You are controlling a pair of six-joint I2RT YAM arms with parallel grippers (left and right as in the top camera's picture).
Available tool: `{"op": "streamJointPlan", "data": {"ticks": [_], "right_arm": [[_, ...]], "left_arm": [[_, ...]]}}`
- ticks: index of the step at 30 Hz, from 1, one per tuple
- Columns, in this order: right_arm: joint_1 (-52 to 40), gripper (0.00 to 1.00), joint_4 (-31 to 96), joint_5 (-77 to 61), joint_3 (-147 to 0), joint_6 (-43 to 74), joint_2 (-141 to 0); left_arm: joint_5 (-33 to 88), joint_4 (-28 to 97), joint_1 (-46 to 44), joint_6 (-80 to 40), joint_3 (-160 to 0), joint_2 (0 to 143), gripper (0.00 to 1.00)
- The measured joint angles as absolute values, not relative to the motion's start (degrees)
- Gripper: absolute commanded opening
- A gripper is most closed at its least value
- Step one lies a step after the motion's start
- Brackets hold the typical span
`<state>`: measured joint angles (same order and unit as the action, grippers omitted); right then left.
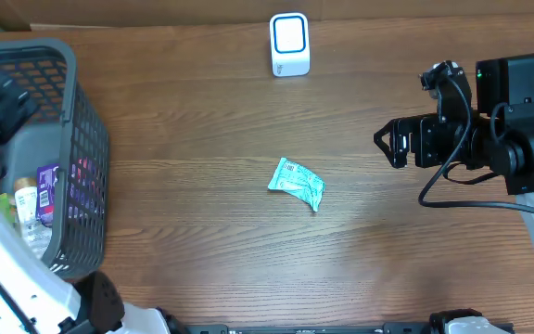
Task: Scan the item barcode
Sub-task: 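Carry the pouch to the table centre and release it, then return the left gripper into the basket toward the purple pack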
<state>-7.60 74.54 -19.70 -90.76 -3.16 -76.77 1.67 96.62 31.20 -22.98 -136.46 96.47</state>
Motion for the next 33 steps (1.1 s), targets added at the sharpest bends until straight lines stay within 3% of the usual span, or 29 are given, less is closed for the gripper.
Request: {"op": "streamJointPlan", "data": {"ticks": [9, 16, 30, 32, 33], "right_arm": [[-7.62, 1.0, 74.61, -19.7, -90.76, -3.18, -77.84], [-7.6, 1.0, 76.09, -19.68, -90.76, -3.16, -80.44], [-7.6, 1.0, 76.64, -19.7, -90.76, -3.16, -83.29], [-7.6, 1.0, 76.69, -19.68, -90.76, -3.16, -83.44], [-7.6, 1.0, 76.66, -19.68, -90.76, -3.16, -83.5]], "left_arm": [[2.13, 86.0, 42.57, -25.63, -106.96, 98.48, 0.83], [3.11, 69.89, 43.24, -26.24, -88.14, 98.67, 0.83], [3.99, 50.92, 43.24, -26.74, -69.43, 98.7, 0.82], [4.36, 48.27, 43.24, -26.96, -67.83, 98.59, 0.69], [4.64, 47.11, 43.24, -27.11, -67.22, 98.45, 0.37]]}}
